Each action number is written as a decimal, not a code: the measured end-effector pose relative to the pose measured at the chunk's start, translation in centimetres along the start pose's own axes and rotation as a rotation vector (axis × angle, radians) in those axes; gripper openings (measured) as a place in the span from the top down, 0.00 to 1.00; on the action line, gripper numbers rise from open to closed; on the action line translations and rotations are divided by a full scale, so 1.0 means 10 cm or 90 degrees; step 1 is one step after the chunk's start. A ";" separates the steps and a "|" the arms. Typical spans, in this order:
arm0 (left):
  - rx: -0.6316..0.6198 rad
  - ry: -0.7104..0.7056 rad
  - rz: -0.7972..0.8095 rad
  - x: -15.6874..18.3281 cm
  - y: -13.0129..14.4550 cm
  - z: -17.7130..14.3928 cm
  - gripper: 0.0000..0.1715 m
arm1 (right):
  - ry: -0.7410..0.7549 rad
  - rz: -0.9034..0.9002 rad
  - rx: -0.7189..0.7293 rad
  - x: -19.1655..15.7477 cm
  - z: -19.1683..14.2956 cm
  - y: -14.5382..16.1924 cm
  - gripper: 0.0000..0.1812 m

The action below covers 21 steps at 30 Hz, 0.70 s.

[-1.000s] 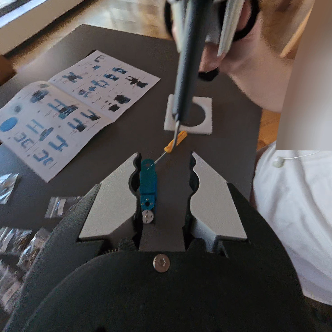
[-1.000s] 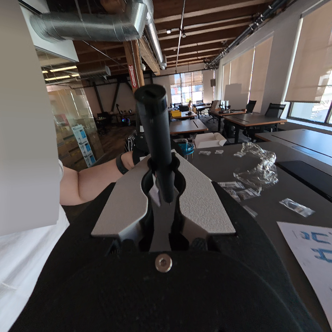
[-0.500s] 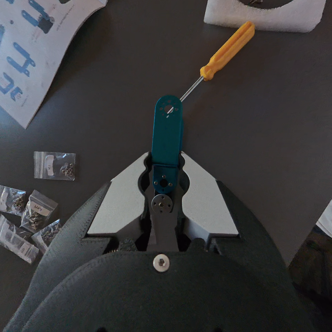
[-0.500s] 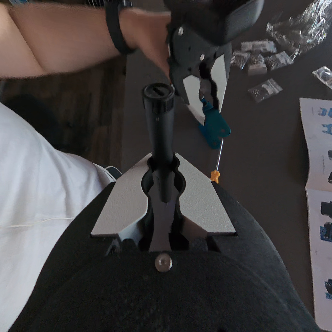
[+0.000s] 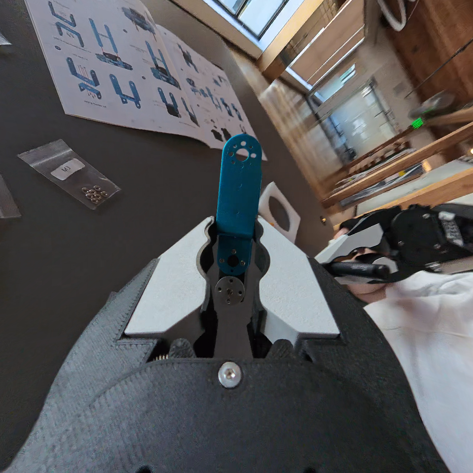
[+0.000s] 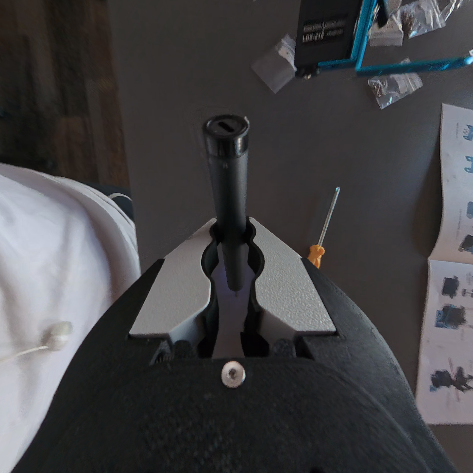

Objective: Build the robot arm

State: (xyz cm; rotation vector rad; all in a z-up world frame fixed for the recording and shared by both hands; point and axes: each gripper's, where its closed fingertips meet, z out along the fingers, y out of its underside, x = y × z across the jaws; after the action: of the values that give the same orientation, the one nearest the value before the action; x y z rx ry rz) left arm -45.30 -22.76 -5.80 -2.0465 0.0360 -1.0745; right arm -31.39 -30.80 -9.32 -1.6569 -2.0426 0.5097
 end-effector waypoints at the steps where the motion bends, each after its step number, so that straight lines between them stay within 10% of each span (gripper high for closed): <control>1: 0.018 0.024 -0.026 0.01 -0.03 -0.03 0.84 | 0.018 -0.006 -0.025 0.03 0.06 0.01 0.90; 12: 0.113 0.132 -0.102 -0.02 -0.15 -0.46 0.84 | 0.112 0.015 -0.248 0.12 0.79 0.12 0.90; 21: 0.127 0.181 -0.099 0.01 -0.24 -0.68 0.84 | 0.067 0.168 -0.123 0.06 0.88 -0.06 0.77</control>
State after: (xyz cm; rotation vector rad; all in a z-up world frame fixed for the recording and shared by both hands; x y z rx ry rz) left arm -50.75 -25.51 -2.05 -1.7288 -0.0845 -1.4021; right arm -36.98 -30.30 -16.17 -2.0387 -1.8565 0.3087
